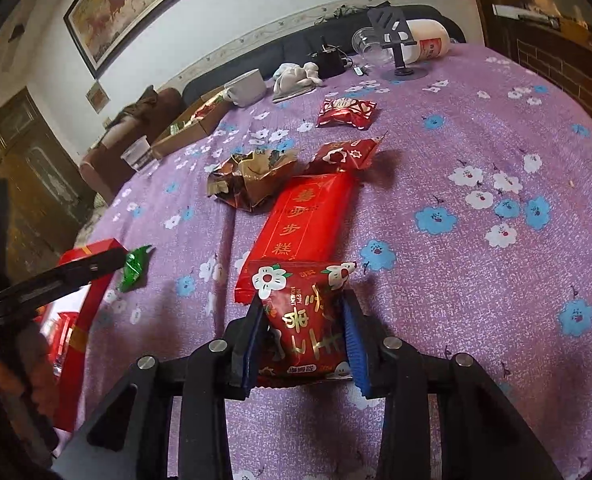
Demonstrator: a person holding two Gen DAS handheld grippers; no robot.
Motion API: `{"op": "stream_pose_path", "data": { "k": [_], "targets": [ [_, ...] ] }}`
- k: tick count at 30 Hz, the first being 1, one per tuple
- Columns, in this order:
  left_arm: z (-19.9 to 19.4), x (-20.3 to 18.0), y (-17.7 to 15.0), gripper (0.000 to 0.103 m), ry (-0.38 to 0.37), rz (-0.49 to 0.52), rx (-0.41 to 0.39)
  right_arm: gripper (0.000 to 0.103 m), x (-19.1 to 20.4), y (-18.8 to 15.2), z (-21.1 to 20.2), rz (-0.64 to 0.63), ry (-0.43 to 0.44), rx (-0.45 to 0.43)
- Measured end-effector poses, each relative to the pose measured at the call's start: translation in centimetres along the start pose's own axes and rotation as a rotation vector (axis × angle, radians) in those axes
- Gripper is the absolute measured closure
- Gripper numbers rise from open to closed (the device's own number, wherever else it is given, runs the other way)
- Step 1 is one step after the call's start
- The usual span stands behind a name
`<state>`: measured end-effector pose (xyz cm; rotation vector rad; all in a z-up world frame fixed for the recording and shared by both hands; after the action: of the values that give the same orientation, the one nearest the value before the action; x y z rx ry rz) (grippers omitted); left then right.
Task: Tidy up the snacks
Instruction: 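Grasp a second red floral packet with the right gripper while the left grasps the green packet, then carry both packets over the white tray and open both grippers to release them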
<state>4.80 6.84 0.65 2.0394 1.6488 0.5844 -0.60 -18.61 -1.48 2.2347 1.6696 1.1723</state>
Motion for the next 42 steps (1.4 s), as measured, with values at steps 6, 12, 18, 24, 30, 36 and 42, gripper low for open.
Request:
{"op": "stream_pose_path", "data": {
  "k": [6, 12, 18, 24, 30, 36, 42],
  "targets": [
    [2.9, -0.3, 0.2, 0.033, -0.002, 0.003, 0.088, 0.065, -0.1, 0.4, 0.2, 0.005, 0.006, 0.002],
    [3.0, -1.4, 0.4, 0.055, 0.046, 0.106, 0.055, 0.065, -0.2, 0.6, 0.4, 0.010, 0.016, 0.003],
    [1.5, -3.1, -1.1, 0.074, 0.011, 0.184, 0.035, 0.065, -0.3, 0.7, 0.5, 0.016, 0.030, 0.005],
    [-1.8, -5.2, -5.5, 0.074, -0.051, 0.244, 0.014, 0.065, -0.6, 0.8, 0.4, 0.031, 0.049, 0.008],
    [-5.5, -6.4, -10.0, 0.074, -0.110, 0.267, 0.008, 0.065, -0.7, 0.9, 0.5, 0.038, 0.059, 0.010],
    [-7.9, -7.4, -13.0, 0.074, -0.155, 0.274, -0.022, 0.065, -0.7, 0.9, 0.5, 0.040, 0.059, 0.012],
    [-8.8, -7.0, -14.6, 0.074, -0.205, 0.231, -0.046, 0.066, 0.5, 0.0, 0.3, -0.017, -0.059, -0.002]
  ]
}}
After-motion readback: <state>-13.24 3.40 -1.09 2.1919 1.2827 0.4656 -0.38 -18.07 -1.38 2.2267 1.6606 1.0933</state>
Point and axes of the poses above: each gripper's, at about its wrist camera, not at the fingertips, and z roughly the way its jaws point, x to its left, y to its top, the point moved 4 cm from there along z, roughly the way its jaws point, and after that the axes turned 14 degrees about z, right-handed, at the moved point
